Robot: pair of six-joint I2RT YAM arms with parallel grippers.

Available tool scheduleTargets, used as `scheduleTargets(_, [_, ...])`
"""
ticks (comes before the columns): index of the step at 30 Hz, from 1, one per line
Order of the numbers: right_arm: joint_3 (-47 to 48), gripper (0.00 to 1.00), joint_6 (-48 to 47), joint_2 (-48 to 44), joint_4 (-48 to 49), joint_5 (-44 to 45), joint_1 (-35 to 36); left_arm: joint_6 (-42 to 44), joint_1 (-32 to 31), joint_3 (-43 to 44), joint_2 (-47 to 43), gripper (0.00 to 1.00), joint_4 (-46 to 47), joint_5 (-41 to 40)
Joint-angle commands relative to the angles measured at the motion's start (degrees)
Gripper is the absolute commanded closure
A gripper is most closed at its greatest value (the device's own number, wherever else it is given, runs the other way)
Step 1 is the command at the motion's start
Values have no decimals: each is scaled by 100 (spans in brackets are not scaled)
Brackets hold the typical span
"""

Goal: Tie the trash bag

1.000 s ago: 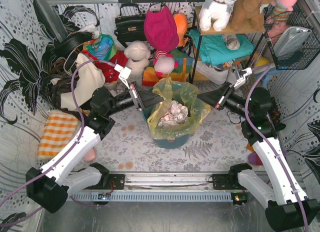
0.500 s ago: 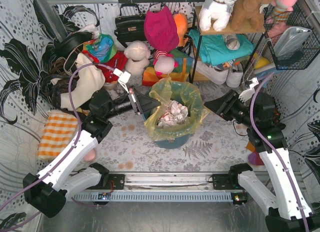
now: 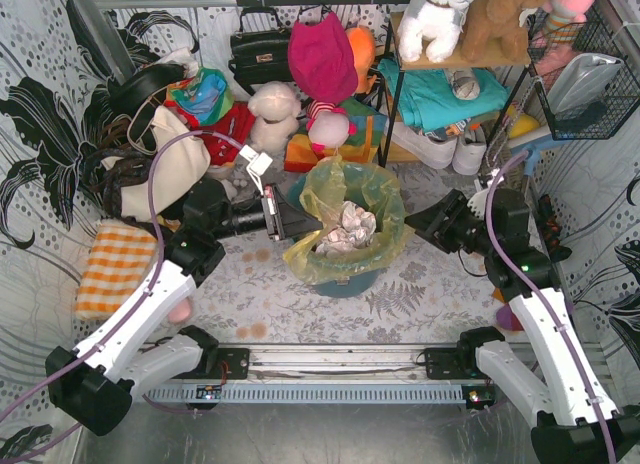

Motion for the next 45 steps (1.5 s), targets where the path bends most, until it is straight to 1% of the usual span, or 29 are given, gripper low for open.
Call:
scheduleTargets(1, [6, 46, 38, -198, -147, 333, 33, -45, -14, 203, 15, 100, 157, 356])
scheduleTargets(4, [61, 44, 39, -232, -363, 587, 27, -379, -13, 128, 114, 100, 714, 626])
scheduleTargets(7, [6, 42, 54, -221, -372, 612, 32, -314, -14, 190, 137, 100, 637, 646])
scheduleTargets(10, [-226, 45, 245, -145, 66, 259, 31, -260, -11, 260, 198, 100, 525, 673])
scheduleTargets(16, [-676, 50, 504, 86, 1027, -349, 32, -416, -8, 277, 319, 100, 708, 757])
scheduleTargets(17, [-713, 53, 503, 146, 1088, -394, 32, -485, -13, 268, 341, 100, 778, 790])
scheduleTargets(18, [-749, 60, 491, 198, 1142, -432, 32, -545, -13, 255, 362, 100, 861, 829])
scheduleTargets(19, [-783, 69, 481, 247, 1177, -450, 32, -598, -14, 245, 385, 100, 904, 872])
scheduleTargets(21, [-834, 91, 462, 262, 1187, -432, 30, -811, -17, 164, 427, 100, 1082, 1042])
scheduleTargets(22, [-852, 100, 441, 253, 1159, -392, 32, -980, -22, 116, 455, 100, 1259, 1174])
scheduleTargets(23, [-842, 100, 414, 236, 1116, -340, 32, -1168, -22, 73, 486, 100, 1405, 1302])
scheduleTargets(25, [-818, 100, 344, 208, 1014, -237, 30, -1645, -22, 20, 566, 100, 1944, 1466])
scheduleTargets(26, [-800, 100, 313, 209, 989, -218, 32, -1904, -17, 11, 612, 100, 2369, 1483])
scheduleTargets(29, [-780, 100, 292, 225, 997, -220, 32, -2713, -17, 56, 790, 100, 3443, 1334])
scheduleTargets(35, [-735, 100, 276, 273, 1023, -216, 32, -4746, -25, 325, 1589, 100, 6608, 699])
scheduleTargets(39, [-659, 100, 227, 290, 952, -241, 32, -5921, -28, 638, 2276, 100, 8364, 198])
scheduleTargets(40, [-642, 100, 217, 274, 908, -244, 28, -6053, -18, 710, 2392, 100, 8574, 128])
scheduleTargets(41, [-595, 100, 200, 245, 851, -226, 30, -6022, -23, 766, 2452, 100, 8595, 77])
scheduleTargets(45, [-456, 100, 141, -17, 615, 0, 32, -5601, -22, 936, 2487, 100, 8348, 26])
